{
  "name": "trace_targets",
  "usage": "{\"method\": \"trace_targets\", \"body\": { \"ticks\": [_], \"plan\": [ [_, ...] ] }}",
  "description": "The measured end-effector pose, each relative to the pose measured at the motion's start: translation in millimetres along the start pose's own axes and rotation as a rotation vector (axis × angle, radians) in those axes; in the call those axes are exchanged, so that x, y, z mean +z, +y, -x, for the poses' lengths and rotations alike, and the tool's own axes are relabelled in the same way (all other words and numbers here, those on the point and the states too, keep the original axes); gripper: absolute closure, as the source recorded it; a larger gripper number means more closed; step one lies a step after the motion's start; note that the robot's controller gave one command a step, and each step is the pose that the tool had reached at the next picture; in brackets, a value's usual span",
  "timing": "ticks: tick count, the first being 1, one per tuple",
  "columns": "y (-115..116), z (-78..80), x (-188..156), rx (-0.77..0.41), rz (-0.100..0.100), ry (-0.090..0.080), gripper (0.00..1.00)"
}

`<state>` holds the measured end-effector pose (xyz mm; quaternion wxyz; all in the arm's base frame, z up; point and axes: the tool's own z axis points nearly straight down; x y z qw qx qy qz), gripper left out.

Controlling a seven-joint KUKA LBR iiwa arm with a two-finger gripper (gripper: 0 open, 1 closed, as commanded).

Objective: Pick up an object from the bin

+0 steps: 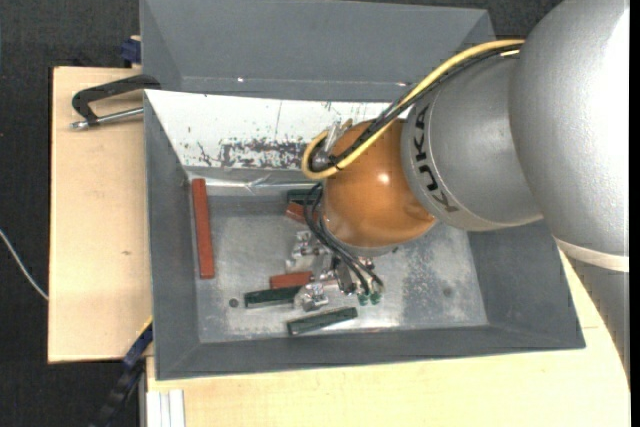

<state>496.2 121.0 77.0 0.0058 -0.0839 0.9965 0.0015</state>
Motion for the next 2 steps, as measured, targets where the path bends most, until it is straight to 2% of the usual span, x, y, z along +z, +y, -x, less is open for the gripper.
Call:
{"method": "trace_targets", "body": {
  "ticks": [1,2],
  "plan": [
    [0,0.0,0,0.000,0.000,0.000,1.00],
    [-1,-1.0,-187,0.073,0.000,-0.002,1.00]
  ]
}}
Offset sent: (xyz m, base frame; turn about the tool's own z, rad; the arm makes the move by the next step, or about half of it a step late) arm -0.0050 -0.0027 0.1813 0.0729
